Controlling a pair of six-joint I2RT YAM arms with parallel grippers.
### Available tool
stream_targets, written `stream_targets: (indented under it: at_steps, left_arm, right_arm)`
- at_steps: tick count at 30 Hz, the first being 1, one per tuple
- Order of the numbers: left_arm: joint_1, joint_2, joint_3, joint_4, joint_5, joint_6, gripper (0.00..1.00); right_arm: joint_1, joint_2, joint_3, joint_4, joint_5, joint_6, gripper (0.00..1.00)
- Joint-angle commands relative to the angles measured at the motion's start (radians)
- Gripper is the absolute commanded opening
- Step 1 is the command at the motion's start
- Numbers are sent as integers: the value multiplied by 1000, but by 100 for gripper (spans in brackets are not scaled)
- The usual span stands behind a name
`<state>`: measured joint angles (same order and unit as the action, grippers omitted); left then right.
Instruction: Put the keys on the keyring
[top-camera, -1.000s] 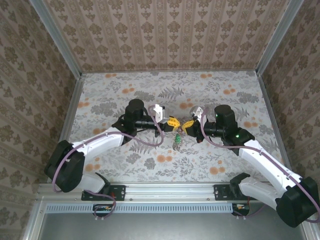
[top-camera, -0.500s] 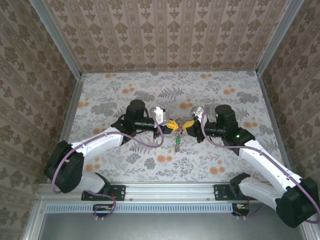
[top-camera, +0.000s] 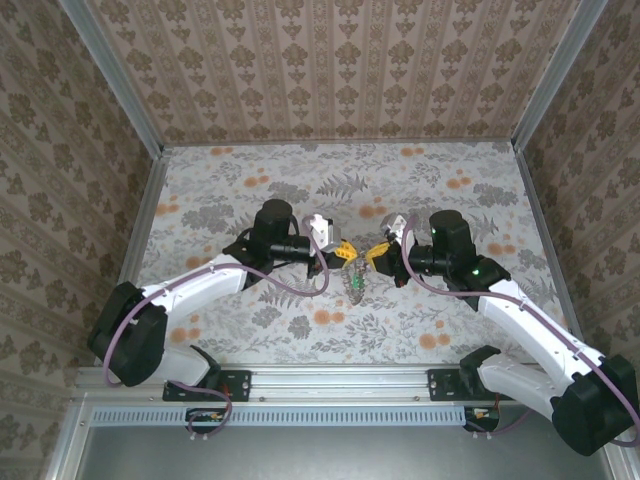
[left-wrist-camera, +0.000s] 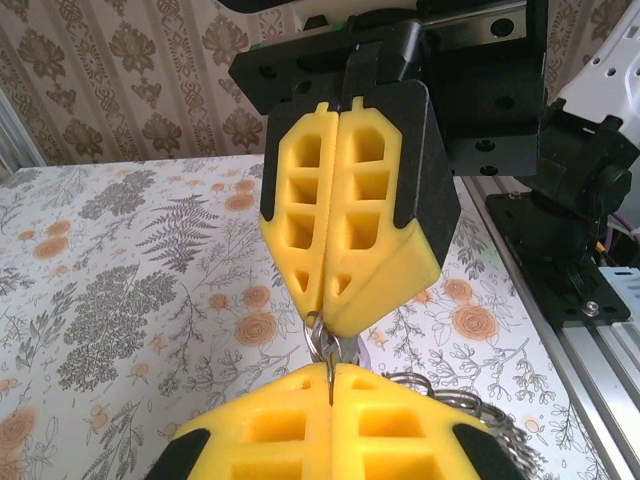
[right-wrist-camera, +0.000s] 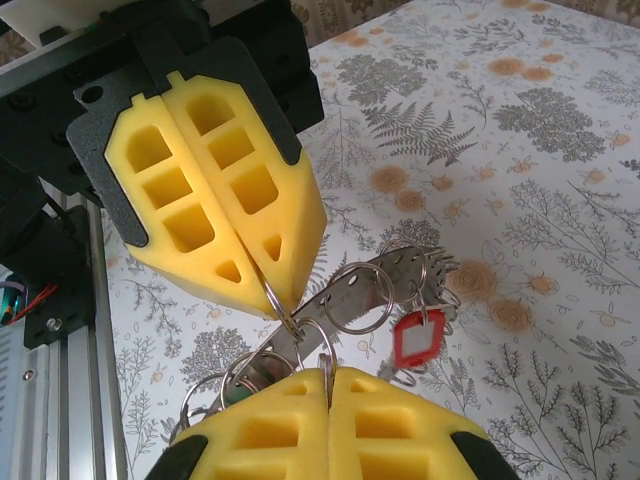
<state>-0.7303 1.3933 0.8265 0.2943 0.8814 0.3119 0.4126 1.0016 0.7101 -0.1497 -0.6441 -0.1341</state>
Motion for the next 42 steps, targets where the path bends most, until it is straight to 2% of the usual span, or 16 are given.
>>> stream_targets:
  at_steps: [1,7,9,11,16,27,29,33,36,42]
  left_arm:
    - [-6,-42,43,-19,-3,33,0]
    - [-11,-56,39,-45,-16,48,0]
    - [-13,-57,48,-70,-18,63,0]
    - [-14,-56,60,-97,-17,80,0]
    - [-23,-54,91,-185,-21,130,0]
    - [-43,-42,118,-233,-28,156,0]
    - [-44,-40,122,-239,-30,159,0]
    - [-45,-41,124,-239,-40,161,0]
    - [-47,-42,125,-237,-51,159,0]
    - [-47,-39,127,-237,-63,161,0]
  right_arm:
    - [-6,13,22,-11,-24,-3,0]
    - [-1,40,38,-13,-33,0,3]
    - [-1,40,43,-30,-19,-12,6]
    - [-1,30,48,-52,-2,-34,13]
    - [-1,-18,49,-88,52,-114,19]
    - [35,-23,72,-96,-44,-230,25]
    - [37,-27,75,-120,-24,-255,25]
    - [37,-45,69,-189,97,-321,26]
    - [37,-62,59,-226,126,-346,27]
    - [37,-98,35,-217,14,-331,30]
